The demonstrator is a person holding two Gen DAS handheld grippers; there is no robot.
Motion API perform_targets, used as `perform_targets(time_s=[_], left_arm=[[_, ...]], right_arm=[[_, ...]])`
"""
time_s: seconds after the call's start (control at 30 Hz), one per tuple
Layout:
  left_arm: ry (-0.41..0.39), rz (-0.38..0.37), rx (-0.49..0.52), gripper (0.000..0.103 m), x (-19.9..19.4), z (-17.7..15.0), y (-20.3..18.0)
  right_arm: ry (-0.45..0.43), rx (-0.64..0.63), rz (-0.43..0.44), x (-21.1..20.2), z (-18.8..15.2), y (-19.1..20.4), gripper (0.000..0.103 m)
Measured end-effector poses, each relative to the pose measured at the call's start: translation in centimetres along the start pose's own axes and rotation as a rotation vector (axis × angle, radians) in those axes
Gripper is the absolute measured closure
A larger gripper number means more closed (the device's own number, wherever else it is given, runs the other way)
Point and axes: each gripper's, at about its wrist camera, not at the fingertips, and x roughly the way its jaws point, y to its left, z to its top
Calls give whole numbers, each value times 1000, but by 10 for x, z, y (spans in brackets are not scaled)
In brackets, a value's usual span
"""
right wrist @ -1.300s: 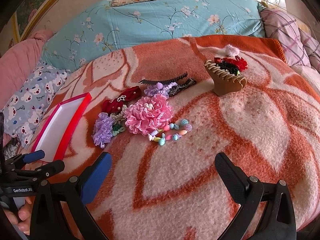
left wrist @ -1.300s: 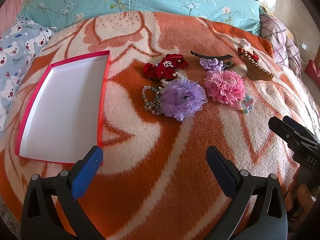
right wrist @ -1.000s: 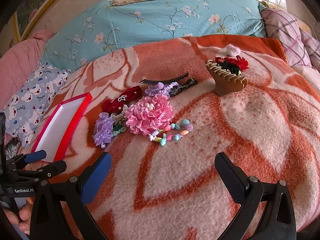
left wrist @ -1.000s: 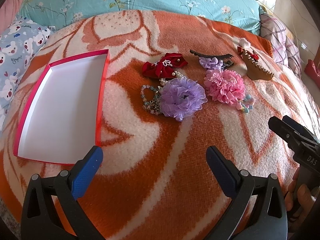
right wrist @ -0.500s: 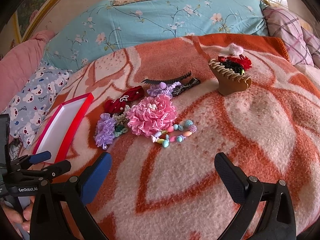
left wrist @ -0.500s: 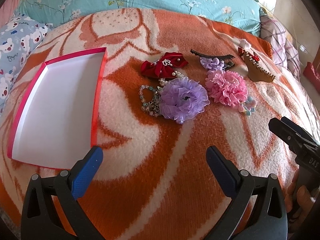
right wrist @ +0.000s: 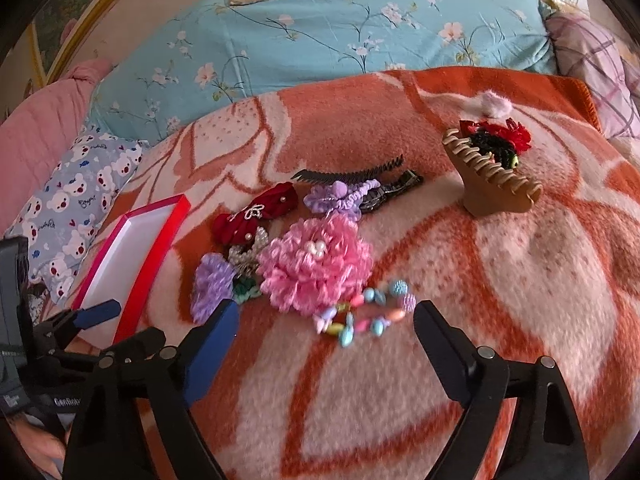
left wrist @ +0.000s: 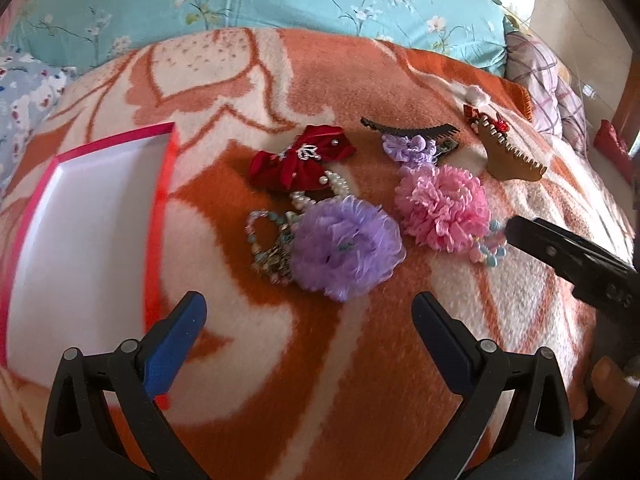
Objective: Organize jewelry
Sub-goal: 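Grasp the purple tulle flower with the left tool while the right tool grasps the pink flower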
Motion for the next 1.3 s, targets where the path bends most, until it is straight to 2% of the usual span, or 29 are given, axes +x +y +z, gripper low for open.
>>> perform_targets(time_s=[0.13, 0.23, 0.3, 0.33, 0.37, 0.4, 0.43, 0.47, 0.57, 0.7, 1.0, 1.3], left_arm=[[6, -84, -31, 14, 18, 11, 0], [17, -109, -30, 23, 30, 15, -4], [30, -125, -29, 37, 36, 16, -5], [35, -134, -28, 43, 39, 16, -6], [46, -148, -32, 56, 41, 16, -5], [56, -141, -28, 66, 45, 14, -4], [57, -146, -30, 71, 45, 14, -3], [52, -154, -37, 82, 43, 13, 0], [35, -166, -44, 92, 33, 12, 7], [-6, -160, -41, 94, 14, 11, 11], [-66, -122, -49, 94, -25, 0, 29], [-126, -63, -84, 95, -59, -14, 66]], right_arm=[[33, 26, 15, 22, 11, -4, 31], [54, 34, 16, 38, 17, -3, 38], [69, 19, 13, 48, 17, 0, 48], [84, 20, 15, 52, 16, 0, 50], [97, 24, 23, 55, 15, 0, 57], [102, 29, 31, 57, 13, 0, 70], [103, 32, 35, 58, 12, -1, 75], [93, 30, 33, 56, 11, -2, 82], [48, 27, 27, 45, 12, -3, 89], [5, 24, 42, 32, 12, 1, 91], [-26, -3, 113, 15, 9, 30, 92], [-40, 8, 263, 6, -1, 79, 92]])
